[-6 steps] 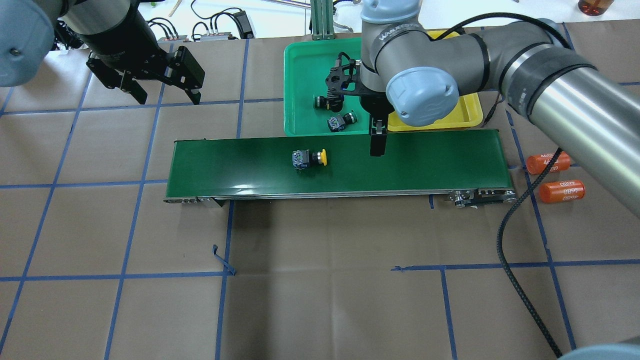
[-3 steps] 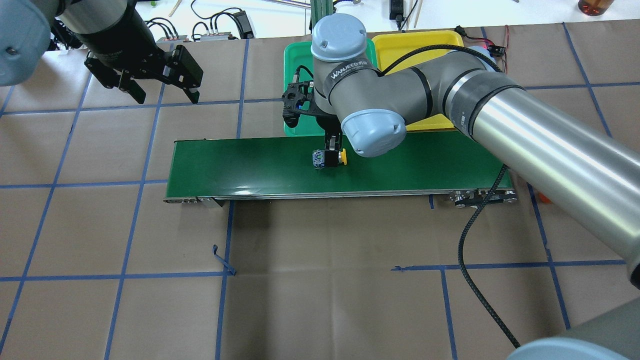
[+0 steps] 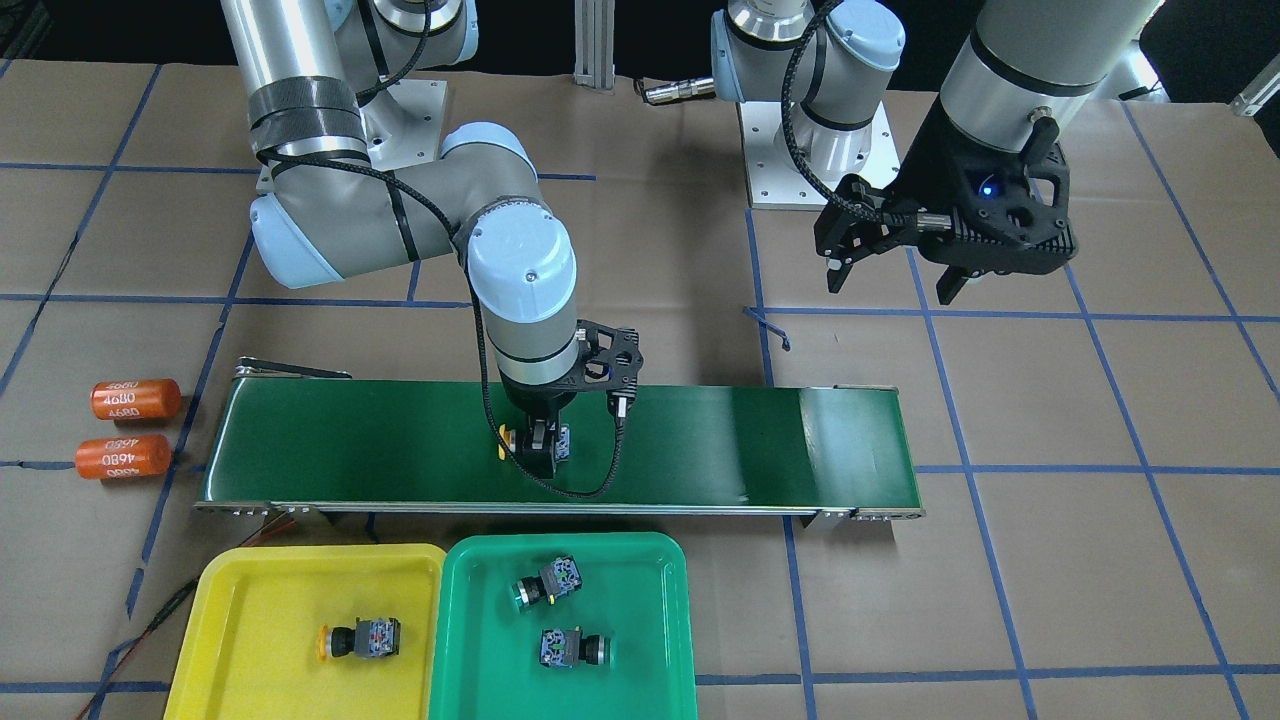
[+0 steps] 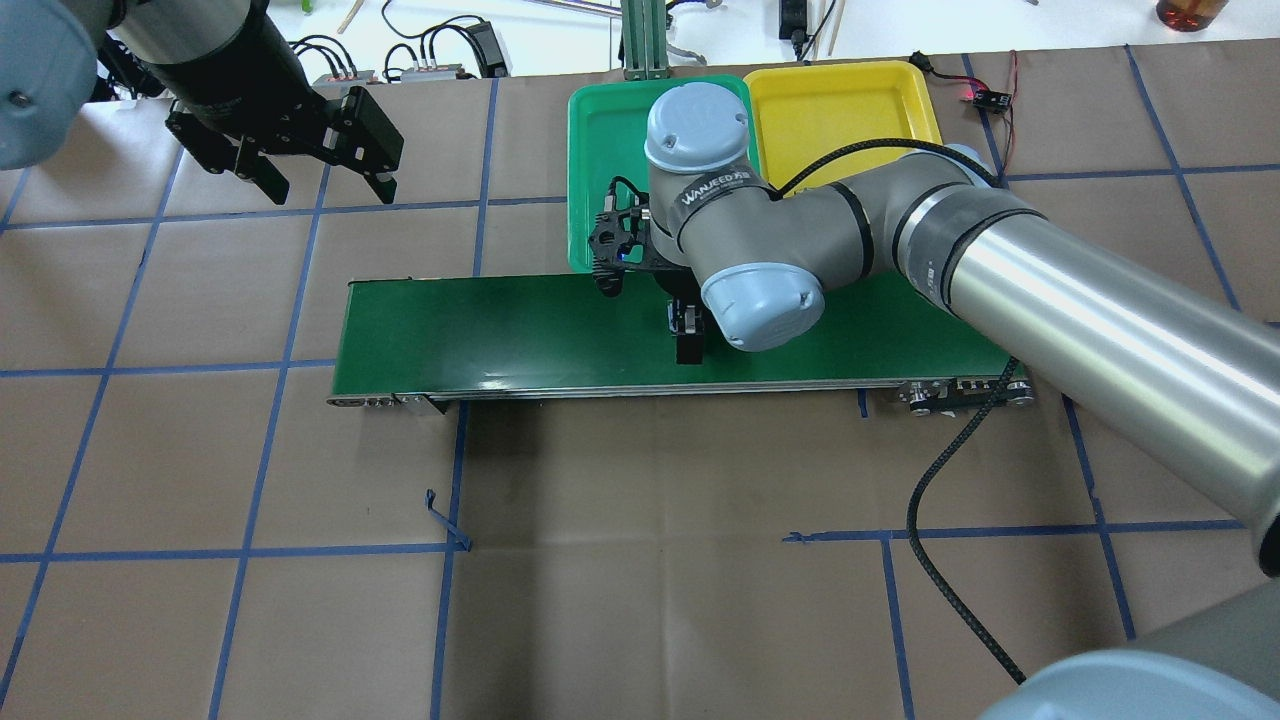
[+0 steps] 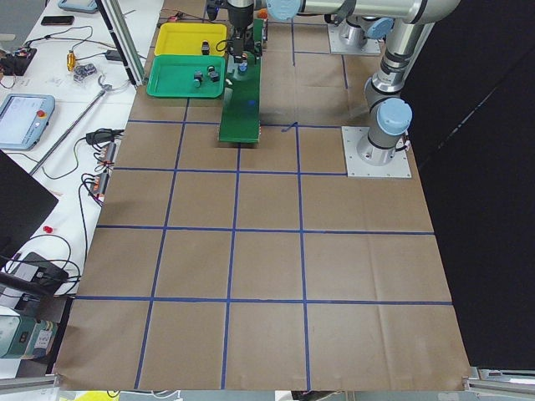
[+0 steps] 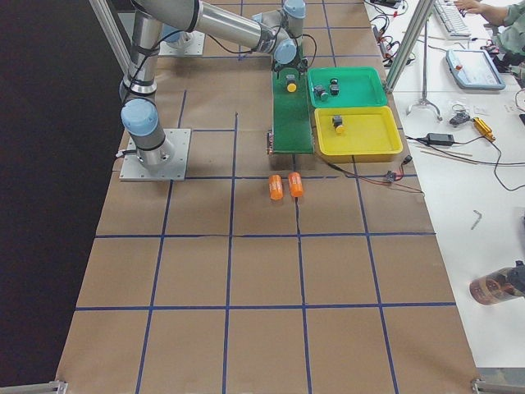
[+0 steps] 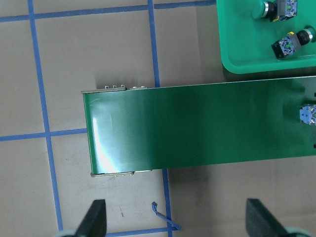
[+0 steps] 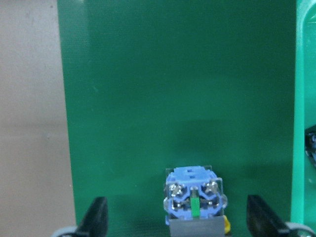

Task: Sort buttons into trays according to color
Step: 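Grasp the last yellow-cap button on the conveyor with the right gripper, then lower the yellow-cap button into the yellow tray and open the right gripper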

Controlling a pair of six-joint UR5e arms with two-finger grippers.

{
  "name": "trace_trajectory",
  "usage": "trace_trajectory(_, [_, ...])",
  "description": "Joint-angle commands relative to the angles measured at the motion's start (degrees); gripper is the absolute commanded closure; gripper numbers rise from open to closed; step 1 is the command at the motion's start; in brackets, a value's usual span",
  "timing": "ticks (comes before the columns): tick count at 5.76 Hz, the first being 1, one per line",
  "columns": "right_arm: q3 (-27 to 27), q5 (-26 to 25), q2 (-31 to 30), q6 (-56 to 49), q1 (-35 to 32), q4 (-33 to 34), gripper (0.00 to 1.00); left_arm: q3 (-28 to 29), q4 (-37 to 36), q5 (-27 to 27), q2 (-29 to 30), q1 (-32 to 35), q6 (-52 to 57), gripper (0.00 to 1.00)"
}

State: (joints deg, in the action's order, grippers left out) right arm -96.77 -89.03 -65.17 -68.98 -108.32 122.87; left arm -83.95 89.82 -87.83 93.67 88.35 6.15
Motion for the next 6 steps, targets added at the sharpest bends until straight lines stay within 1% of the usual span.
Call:
trace_trajectory(1, [-2.19,-1.23,-0.48,-1.50,3.80,1.23,0.00,0.01,-0.08,0.03,-0.06,-0.02,0.00,0.02])
trace_trajectory(2, [-2.20,-1.93,-1.61,-2.46,5.13,1.05,0.05,0.01,-0.26,0.03,0.28,0.06,0.00,0.02])
trace_trajectory(3, [-2.63,-2.03,-2.32,-2.65,6.53,0.10,0.31,-0.43,-1.30,-0.14,0.46,-0.02,0.00,0.02])
trace_trajectory(4, [-3.59,-4.99,-2.42,-3.34,7.16,0.09,0.67,-0.95,-1.40,-0.15,0.03,-0.02,0.00,0.02])
trace_trajectory(5, [-3.60,-5.80,-2.42,-5.26,7.51,0.00,0.79,-1.13,-1.49,-0.23,-0.15,-0.11,0.00,0.02])
trace_trajectory(6, [-3.69,-5.81,-2.68,-6.59,8.82,0.00,0.88,-1.13,-1.49,0.03,-0.24,-0.11,-0.17,0.02])
